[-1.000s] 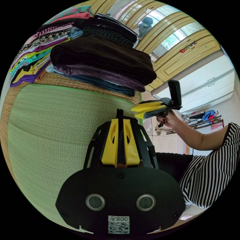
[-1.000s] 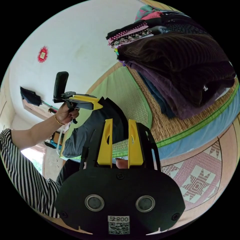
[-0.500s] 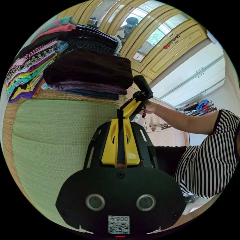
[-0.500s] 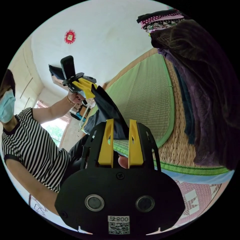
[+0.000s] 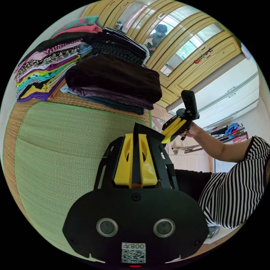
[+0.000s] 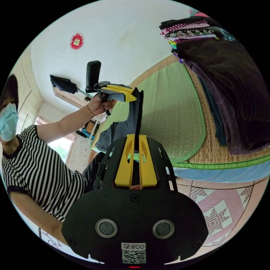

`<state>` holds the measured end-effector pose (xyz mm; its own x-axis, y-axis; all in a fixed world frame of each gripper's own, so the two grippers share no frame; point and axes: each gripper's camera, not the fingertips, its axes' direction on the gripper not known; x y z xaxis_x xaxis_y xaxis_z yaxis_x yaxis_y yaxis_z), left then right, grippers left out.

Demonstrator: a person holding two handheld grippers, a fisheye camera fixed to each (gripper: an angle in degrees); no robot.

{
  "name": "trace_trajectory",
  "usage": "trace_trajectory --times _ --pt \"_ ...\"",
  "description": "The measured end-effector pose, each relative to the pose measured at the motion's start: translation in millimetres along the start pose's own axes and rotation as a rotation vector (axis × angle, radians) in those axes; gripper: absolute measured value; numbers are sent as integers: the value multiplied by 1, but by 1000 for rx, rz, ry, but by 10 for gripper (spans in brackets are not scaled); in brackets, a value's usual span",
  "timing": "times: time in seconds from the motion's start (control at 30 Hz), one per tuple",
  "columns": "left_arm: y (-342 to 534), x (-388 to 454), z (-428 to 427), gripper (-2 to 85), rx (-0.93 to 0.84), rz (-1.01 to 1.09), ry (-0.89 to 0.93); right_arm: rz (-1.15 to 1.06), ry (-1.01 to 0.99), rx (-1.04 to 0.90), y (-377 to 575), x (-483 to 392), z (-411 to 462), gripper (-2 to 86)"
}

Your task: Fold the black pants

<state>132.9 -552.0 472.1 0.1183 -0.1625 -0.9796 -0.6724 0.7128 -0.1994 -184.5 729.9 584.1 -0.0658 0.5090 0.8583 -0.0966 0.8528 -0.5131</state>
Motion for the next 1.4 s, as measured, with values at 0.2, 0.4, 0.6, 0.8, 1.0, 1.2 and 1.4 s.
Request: trace_trajectory --times 0.2,0.4,0.6,0.8,1.0,1.2,1.4 --pt "72 -9 -42 33 95 -19 -2 -65 -103 12 -52 -78 27 21" --pt "168 -22 -88 32 186 -82 -7 -138 -228 -49 -111 -158 94 21" --pt "278 -37 -121 31 246 -188 -12 -175 -334 -169 -160 -232 179 20" --pt "387 -66 -123 32 260 -388 13 -154 -344 -318 -197 -287 271 19" --pt "472 -99 -100 35 254 -595 51 -62 -296 -431 -222 -318 352 19" --pt "540 -114 -89 46 346 -734 108 -12 -274 -511 -245 -350 406 21" --pt "587 -105 -84 55 448 -796 112 -13 -267 -569 -265 -387 445 32"
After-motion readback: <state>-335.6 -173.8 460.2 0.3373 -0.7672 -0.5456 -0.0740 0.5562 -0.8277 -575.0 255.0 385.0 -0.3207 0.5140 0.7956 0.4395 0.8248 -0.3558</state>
